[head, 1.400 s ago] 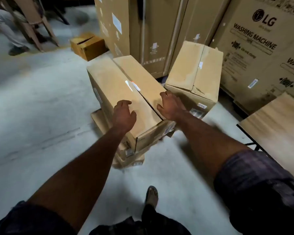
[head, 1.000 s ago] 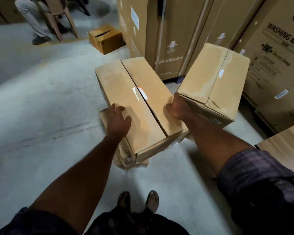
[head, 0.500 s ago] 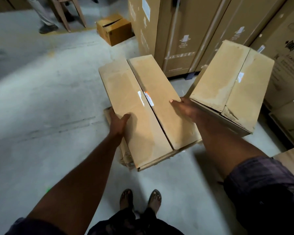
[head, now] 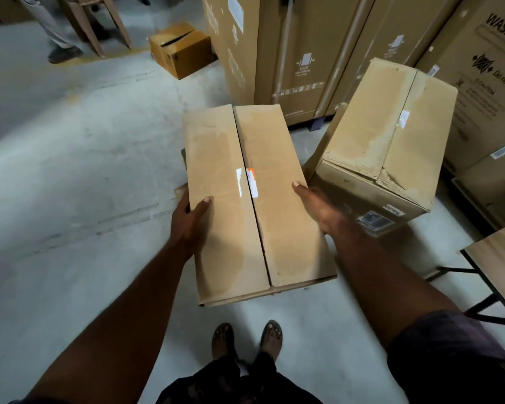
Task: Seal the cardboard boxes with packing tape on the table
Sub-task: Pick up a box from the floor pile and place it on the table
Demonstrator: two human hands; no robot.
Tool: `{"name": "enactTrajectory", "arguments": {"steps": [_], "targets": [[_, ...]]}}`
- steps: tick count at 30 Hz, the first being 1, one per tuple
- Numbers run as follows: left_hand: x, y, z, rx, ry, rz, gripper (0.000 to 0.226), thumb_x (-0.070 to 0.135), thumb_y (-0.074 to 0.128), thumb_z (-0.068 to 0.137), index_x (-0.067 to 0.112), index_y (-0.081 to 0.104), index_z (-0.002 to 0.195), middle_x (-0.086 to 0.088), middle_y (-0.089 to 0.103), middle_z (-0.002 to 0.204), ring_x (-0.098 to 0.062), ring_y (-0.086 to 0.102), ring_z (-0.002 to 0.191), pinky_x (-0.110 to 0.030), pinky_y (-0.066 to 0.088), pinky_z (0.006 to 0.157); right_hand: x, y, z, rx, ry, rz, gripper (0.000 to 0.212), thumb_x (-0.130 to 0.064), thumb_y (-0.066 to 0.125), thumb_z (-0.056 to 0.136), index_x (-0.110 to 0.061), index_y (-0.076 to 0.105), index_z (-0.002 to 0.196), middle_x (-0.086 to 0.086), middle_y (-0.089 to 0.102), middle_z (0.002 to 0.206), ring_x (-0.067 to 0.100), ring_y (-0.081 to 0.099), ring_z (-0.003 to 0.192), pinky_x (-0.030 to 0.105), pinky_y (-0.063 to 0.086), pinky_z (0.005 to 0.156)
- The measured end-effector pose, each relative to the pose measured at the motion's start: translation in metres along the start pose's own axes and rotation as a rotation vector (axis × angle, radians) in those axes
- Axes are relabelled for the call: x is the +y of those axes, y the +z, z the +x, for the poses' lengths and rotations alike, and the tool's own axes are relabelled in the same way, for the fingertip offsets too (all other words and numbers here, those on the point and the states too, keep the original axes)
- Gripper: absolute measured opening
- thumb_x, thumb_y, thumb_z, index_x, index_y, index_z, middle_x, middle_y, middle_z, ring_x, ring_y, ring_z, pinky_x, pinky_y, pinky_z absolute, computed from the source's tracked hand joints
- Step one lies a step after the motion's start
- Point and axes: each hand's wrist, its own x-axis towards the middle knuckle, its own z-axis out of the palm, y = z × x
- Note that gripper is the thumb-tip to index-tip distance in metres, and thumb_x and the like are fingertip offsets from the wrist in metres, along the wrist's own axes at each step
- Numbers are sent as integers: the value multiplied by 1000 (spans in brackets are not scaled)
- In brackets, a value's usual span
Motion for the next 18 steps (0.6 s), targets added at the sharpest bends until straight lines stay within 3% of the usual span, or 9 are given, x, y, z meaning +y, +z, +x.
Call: {"name": "enactTrajectory", "arguments": {"steps": [2, 4, 6, 8, 10, 13, 15, 16, 18], "targets": [[0, -9, -4, -28, -4, 2, 52, 38, 65, 96, 29, 50, 145, 7, 62, 133, -13, 60, 115, -35, 49, 97, 5, 8, -11, 8, -20, 17, 96, -75, 80, 63, -10, 57, 130, 7, 70, 122, 24, 69, 108, 50, 52, 102], [1, -15, -7, -50, -6, 19, 51, 38, 61, 99, 28, 47, 147, 4, 59, 135, -18, 58, 116, -38, 48, 98, -16, 28, -50, 47, -20, -19, 63, -51, 68, 92, -8, 51, 135, 5, 64, 128, 22, 62, 114, 41, 49, 104], [4, -20, -10, -74, -5, 29, 51, 37, 59, 100, 27, 46, 148, 3, 58, 136, -18, 58, 116, -38, 48, 98, -16, 35, -66, 60, -25, -32, 48, -38, 57, 102, -9, 49, 139, -1, 59, 127, 18, 57, 116, 34, 44, 103], [7, -23, -14, -92, 3, 39, 50, 34, 58, 101, 26, 45, 149, 3, 59, 134, -10, 60, 109, -29, 51, 92, -10, 38, -77, 40, -35, 7, 48, -40, 55, 103, -8, 55, 138, -1, 62, 132, 18, 59, 122, 37, 41, 112], [13, -24, -19, -99, 13, 65, 48, 31, 55, 102, 23, 45, 149, 6, 59, 129, 1, 58, 100, -16, 48, 76, 5, 33, -72, -17, -58, 74, 54, -49, 57, 99, -10, 61, 136, 2, 66, 133, 19, 60, 125, 44, 38, 117], [18, -28, -28, -114, 19, 93, 45, 29, 53, 104, 22, 45, 147, 7, 57, 123, -1, 58, 96, -11, 43, 66, 52, 4, -37, -65, -118, 123, 90, -82, 70, 67, -20, 66, 131, -6, 69, 129, 15, 61, 124, 47, 35, 119], [21, -31, -35, -131, 26, 101, 43, 30, 53, 104, 21, 46, 146, 8, 57, 122, 4, 56, 92, -7, 43, 62, 42, 11, -66, -63, -131, 111, 104, -87, 75, 53, -22, 64, 133, -10, 68, 130, 13, 60, 125, 48, 33, 120], [21, -33, -38, -142, 29, 105, 42, 30, 53, 103, 22, 47, 145, 8, 58, 121, 6, 56, 90, -6, 44, 60, 18, 26, -108, -36, -135, 105, 100, -83, 75, 60, -19, 62, 136, -9, 66, 132, 13, 58, 127, 48, 32, 120], [19, -38, -43, -167, 26, 105, 43, 33, 54, 103, 23, 49, 144, 8, 61, 123, 4, 58, 93, -9, 46, 64, -6, 42, -156, 24, -88, 83, 67, -54, 64, 94, -8, 56, 140, -1, 61, 135, 17, 55, 128, 43, 34, 120]]}}
